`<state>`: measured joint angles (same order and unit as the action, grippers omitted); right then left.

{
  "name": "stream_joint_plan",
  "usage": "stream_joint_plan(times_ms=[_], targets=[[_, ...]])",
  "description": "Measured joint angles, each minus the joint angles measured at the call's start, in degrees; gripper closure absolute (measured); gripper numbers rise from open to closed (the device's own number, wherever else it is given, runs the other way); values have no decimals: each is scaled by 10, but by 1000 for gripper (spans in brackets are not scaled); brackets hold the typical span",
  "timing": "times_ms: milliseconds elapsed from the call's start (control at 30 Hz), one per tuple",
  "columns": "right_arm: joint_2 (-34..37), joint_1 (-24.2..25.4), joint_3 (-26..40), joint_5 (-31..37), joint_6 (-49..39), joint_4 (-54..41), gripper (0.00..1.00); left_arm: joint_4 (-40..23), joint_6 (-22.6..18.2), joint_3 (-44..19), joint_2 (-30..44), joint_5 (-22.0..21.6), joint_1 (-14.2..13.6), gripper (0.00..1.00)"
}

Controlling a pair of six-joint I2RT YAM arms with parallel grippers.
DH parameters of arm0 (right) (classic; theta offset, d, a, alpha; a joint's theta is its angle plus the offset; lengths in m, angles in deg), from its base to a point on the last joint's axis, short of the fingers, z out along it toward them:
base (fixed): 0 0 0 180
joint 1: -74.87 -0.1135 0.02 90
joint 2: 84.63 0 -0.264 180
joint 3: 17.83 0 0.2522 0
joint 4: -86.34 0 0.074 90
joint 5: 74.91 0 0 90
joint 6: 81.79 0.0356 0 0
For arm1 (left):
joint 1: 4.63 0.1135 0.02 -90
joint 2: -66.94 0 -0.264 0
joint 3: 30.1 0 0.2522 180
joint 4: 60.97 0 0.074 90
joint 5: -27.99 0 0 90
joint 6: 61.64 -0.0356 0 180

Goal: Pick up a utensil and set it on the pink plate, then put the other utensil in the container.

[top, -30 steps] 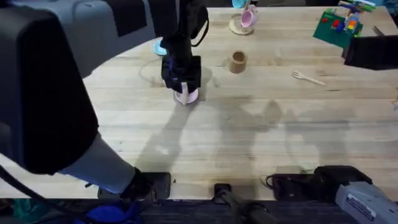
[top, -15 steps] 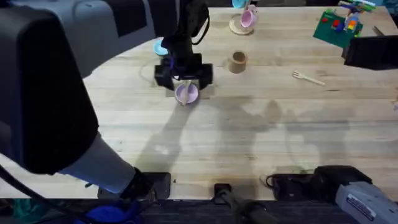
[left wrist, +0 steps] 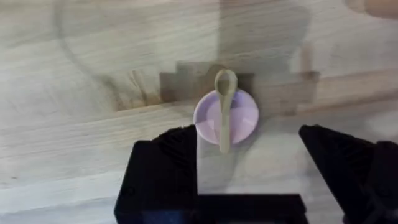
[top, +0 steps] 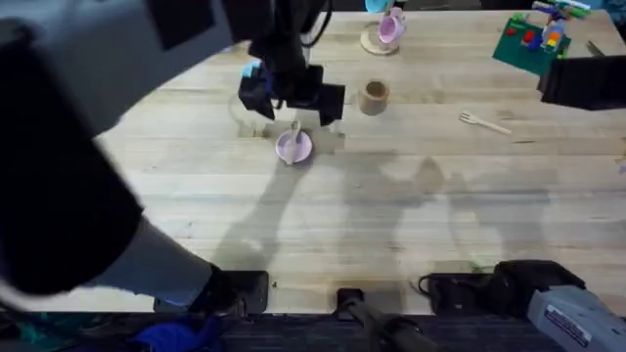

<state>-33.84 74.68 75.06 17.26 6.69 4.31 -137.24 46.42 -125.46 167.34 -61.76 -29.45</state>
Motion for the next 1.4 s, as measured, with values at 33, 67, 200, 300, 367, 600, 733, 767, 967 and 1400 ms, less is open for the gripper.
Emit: stream_joint_plan(times_ms=[33,67,200,300,367,600,733,767,967,1400], targets=[[0,0,0,0,0,0,5,-7,-12,-6,-12,0,0,7],[0,0,0,0,0,0,5,-13,-23,-12,-23,0,0,7],[0,0,0,0,0,0,5,-39,-73,-44,-75,0,0,7],[0,0,0,0,0,-8,5,-68,-97,-66,-113,0,0,7],[0,0,0,0,0,-13,5,-84,-105,-80,-136,0,0,7],[0,0,0,0,0,-48,5,-104,-117,-119,-231,0,0,7],[0,0,0,0,0,-86,5,-107,-119,-119,-289,0,0,7],[0,0,0,0,0,-98,5,-107,-119,-120,-301,0,0,7],[0,0,0,0,0,-182,5,-121,-121,-120,-351,-3,0,7],[-1,0,3,0,0,-244,5,-183,-236,-118,-363,56,0,8]])
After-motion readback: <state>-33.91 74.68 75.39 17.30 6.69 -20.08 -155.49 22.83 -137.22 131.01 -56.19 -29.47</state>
